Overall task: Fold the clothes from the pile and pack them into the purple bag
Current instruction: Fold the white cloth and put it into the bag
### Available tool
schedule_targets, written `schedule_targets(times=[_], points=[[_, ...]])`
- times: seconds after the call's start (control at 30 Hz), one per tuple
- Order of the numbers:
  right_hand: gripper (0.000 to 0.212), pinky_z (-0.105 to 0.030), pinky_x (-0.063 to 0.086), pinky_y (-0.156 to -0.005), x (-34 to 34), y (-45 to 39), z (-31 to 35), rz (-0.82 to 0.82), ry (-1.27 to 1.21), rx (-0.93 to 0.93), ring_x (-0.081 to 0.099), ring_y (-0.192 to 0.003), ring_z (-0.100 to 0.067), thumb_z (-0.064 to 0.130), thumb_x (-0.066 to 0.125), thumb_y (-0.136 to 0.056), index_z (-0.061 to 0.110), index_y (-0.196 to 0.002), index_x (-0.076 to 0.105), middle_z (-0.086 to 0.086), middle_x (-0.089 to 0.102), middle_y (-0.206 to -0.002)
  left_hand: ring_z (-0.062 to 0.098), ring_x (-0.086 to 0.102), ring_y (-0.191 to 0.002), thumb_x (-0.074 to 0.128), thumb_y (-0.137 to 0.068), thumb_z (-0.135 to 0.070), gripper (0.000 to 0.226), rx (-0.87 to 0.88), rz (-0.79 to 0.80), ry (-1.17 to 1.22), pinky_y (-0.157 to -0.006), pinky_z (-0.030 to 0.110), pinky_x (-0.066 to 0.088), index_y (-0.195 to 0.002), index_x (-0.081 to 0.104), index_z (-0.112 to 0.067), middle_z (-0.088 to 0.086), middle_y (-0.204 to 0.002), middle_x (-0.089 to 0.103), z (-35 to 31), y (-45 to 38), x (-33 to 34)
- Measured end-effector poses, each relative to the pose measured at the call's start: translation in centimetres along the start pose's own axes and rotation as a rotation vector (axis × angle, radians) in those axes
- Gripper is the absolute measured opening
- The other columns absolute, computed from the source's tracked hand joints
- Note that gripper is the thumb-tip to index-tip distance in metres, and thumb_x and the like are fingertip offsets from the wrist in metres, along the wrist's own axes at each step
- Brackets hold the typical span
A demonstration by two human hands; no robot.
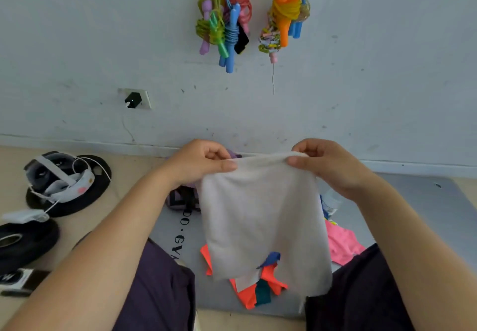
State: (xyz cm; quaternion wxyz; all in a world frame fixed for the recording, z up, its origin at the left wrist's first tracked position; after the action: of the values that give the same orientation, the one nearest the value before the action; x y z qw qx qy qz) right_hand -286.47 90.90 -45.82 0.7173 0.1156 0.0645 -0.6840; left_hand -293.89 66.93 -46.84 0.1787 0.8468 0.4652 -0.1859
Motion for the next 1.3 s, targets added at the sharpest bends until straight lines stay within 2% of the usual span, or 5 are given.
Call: schedule_targets(times=[0.23, 0.43, 0.9, 1.17, 1.3], points=[[0.018, -0.024, 0.046, -0.070, 0.4, 0.1, -1.2, 0.055, 0.146, 0.047, 0.061, -0.071, -0.008, 0.034, 0.075, -0.082, 0.016, -0.083, 0.073, 0.001, 0.070, -0.077, -0.001, 0.060, -0.047, 0.069, -0.091, -0.030, 0.018, -0.025, 0.011, -0.313, -0.041, 0.010, 0.039, -0.075, 0.065, -0.023, -0.028, -0.063, 0.063, 1.7, -0.9, 0.0], [0.010, -0.020, 0.040, -0.065, -1.1, -0.1, -0.6, -0.021, 0.011, -0.054, 0.052, -0.069, -0.011, 0.021, 0.064, -0.092, 0.017, -0.083, 0.067, 0.001, 0.059, -0.074, 0.013, 0.067, -0.068, 0.069, -0.090, -0.018, 0.016, 0.025, -0.117, 0.312, -0.065, 0.025, 0.060, -0.081, 0.066, -0.005, -0.001, -0.071, 0.065, 0.0, -1.4, -0.2], [0.018, -0.009, 0.041, -0.058, 4.5, 0.7, -0.5, 0.220, 0.144, -0.004, 0.051, -0.049, 0.001, 0.037, 0.073, -0.085, 0.021, -0.091, 0.069, 0.016, 0.046, -0.048, 0.012, 0.053, -0.047, 0.074, -0.086, -0.024, 0.005, 0.146, 0.004, 0.109, -0.045, 0.016, 0.041, -0.083, 0.074, -0.020, -0.006, -0.059, 0.064, -2.4, -0.3, 4.5], [0.036, -0.032, 0.045, -0.084, 4.4, 0.9, 0.6, 0.087, 0.073, -0.061, 0.059, -0.085, -0.016, 0.037, 0.067, -0.083, 0.000, -0.083, 0.068, -0.015, 0.060, -0.093, 0.008, 0.055, -0.048, 0.076, -0.083, -0.036, 0.011, 0.143, 0.018, 0.083, -0.046, 0.015, 0.042, -0.079, 0.074, -0.026, -0.009, -0.059, 0.065, -2.3, -0.3, 4.0], [0.041, -0.030, 0.038, -0.075, 5.0, 1.1, 0.6, 0.144, 0.046, -0.065, 0.048, -0.077, -0.017, 0.031, 0.062, -0.089, -0.009, -0.085, 0.062, -0.013, 0.054, -0.077, 0.013, 0.060, -0.049, 0.076, -0.083, -0.032, 0.015, 0.140, -0.042, 0.143, -0.050, 0.025, 0.050, -0.077, 0.071, -0.019, -0.003, -0.061, 0.065, -2.4, -0.3, 3.0]])
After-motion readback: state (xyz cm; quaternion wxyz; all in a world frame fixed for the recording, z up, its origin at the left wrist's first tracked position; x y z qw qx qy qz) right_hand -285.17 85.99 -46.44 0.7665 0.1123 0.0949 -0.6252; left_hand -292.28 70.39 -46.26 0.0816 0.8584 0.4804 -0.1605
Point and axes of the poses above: each hand's wrist, its own y-axis away from the middle knuckle, its own x-axis out of the palm, z = x × y, the point moved 6 cm from there along -y, towards the middle knuckle
